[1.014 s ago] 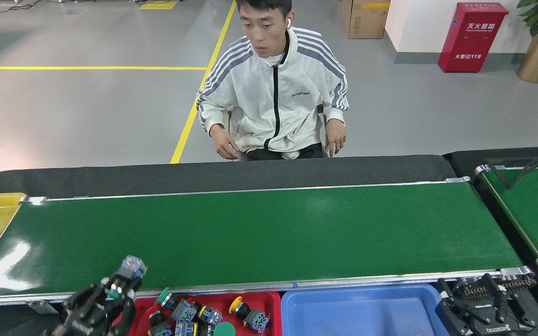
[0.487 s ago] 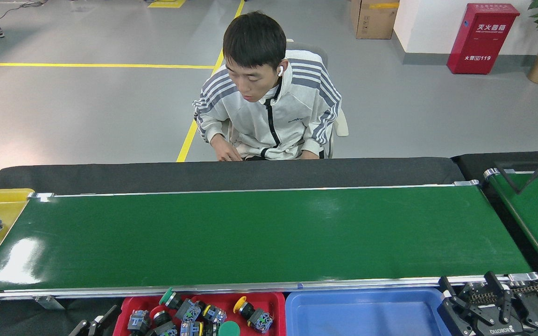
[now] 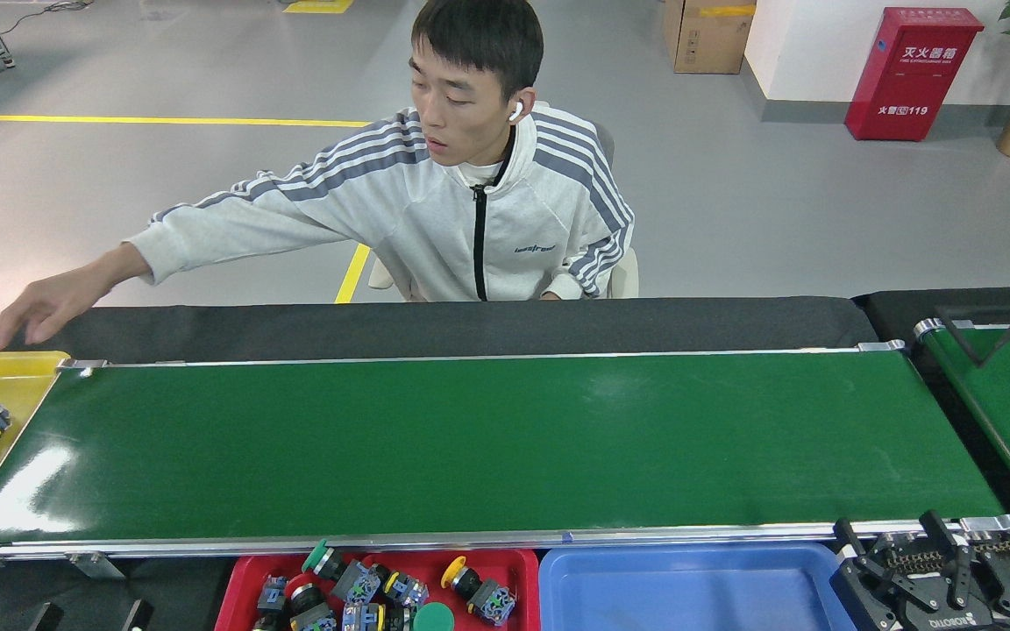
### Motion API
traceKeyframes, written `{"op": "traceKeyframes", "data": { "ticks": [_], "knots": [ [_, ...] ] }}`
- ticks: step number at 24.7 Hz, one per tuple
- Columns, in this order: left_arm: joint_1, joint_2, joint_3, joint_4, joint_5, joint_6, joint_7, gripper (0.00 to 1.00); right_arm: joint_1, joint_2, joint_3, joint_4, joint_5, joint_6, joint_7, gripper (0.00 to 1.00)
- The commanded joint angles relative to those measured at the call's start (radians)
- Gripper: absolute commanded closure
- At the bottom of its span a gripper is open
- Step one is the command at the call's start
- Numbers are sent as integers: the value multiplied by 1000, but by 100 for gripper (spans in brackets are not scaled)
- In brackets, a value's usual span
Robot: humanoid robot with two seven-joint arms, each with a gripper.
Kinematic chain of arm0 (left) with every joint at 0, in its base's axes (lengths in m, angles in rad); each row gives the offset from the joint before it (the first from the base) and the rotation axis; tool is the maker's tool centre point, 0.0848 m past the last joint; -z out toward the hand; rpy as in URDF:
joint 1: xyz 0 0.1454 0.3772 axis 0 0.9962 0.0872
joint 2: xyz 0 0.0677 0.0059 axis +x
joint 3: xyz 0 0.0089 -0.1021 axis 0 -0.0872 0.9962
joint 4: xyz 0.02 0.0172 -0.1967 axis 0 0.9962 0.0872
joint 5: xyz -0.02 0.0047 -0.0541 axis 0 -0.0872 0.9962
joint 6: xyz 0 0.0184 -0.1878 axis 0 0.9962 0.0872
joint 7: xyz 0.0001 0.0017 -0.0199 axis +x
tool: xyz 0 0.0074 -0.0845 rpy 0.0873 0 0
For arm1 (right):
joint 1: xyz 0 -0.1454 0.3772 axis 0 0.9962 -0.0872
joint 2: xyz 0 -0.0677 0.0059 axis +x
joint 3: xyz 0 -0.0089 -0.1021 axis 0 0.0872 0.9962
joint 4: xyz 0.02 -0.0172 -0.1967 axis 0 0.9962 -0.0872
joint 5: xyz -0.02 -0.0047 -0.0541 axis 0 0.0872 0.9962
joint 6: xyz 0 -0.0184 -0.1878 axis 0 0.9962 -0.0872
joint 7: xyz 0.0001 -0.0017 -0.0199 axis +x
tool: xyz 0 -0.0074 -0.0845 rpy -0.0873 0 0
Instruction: Pick switch part from conveyor to tray
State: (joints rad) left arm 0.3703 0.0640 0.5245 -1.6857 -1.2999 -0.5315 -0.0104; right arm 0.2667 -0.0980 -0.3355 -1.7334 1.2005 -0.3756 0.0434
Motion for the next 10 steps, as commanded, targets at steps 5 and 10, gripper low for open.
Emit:
{"op": "traceKeyframes", "data": {
  "ticks": [5,10],
  "knots": [
    [-24,10,5,-17,-107,5,49,0,16,-8,-11,-21,-4,-3,-8,0],
    [-50,5,3,-15,-124,8,70,0,19,-3,-13,-20,-4,7,-2,0]
  ]
}}
